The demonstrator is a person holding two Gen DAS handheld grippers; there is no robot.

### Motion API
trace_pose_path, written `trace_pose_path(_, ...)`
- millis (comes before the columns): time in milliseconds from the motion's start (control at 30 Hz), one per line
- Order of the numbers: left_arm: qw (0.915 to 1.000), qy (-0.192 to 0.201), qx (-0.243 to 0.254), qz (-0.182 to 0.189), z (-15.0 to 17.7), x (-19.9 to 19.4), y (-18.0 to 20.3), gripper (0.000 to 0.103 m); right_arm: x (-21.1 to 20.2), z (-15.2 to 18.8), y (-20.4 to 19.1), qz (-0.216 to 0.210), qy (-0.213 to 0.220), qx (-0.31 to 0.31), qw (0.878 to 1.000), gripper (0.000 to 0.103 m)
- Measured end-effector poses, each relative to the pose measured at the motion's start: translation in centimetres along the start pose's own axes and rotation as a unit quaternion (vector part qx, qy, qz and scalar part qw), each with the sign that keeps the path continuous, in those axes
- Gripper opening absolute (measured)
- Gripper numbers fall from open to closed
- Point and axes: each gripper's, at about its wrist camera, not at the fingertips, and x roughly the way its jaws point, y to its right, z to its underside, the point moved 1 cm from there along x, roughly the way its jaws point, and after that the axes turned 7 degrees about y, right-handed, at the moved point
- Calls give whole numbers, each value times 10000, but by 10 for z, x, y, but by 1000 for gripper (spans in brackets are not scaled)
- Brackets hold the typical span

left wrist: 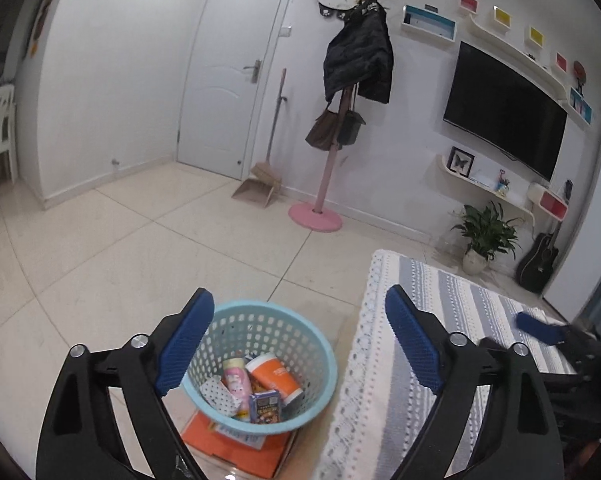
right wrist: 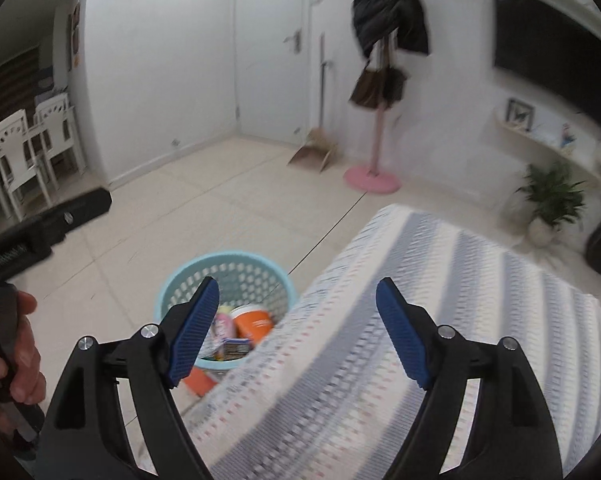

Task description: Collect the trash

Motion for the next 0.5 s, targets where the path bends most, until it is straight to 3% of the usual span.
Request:
trace_pose_path(167,9994,-252,27,-244,30,-19,29,88,-50,7,29,171,573,54,9982,95)
trace_pose_path(333,9984,-204,148,-511,56,-26,52,91,-63,22,56,164,577,467,9971,95)
trace_pose_path(500,9959,103,406,-803,77,-20,74,92,-68,46,77,285,400,537,9974,95)
